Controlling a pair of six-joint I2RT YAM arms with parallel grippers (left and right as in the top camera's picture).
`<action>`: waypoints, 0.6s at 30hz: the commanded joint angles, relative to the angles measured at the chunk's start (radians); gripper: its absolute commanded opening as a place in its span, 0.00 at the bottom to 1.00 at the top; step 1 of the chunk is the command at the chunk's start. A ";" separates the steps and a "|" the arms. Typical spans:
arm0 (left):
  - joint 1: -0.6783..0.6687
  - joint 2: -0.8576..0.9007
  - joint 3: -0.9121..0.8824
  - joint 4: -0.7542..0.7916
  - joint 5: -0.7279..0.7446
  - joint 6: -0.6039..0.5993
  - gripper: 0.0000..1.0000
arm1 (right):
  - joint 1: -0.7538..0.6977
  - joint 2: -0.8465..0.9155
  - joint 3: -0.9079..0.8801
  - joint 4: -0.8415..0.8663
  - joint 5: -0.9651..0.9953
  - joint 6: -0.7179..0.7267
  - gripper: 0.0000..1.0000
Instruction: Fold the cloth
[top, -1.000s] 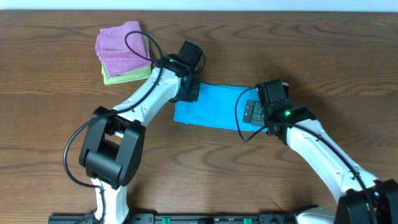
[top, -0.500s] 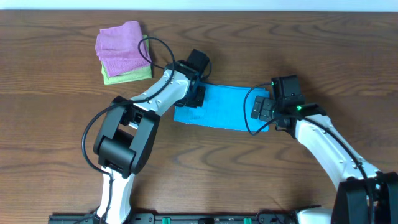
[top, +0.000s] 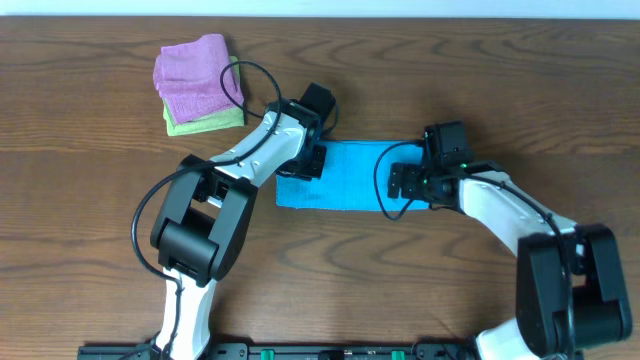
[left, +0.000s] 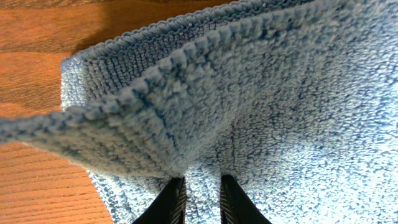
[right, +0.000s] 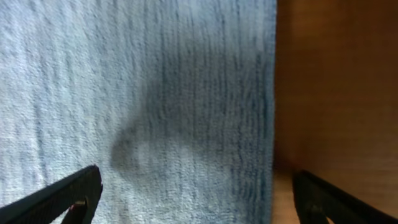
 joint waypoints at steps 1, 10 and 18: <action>0.004 0.039 -0.018 -0.019 -0.041 -0.007 0.20 | -0.012 0.041 -0.009 0.001 -0.029 -0.023 0.98; 0.004 0.039 -0.018 -0.019 -0.035 -0.008 0.20 | -0.012 0.069 -0.009 0.005 -0.028 -0.022 0.56; 0.004 0.039 -0.018 -0.018 -0.030 -0.008 0.20 | -0.012 0.082 -0.009 0.037 -0.010 -0.023 0.02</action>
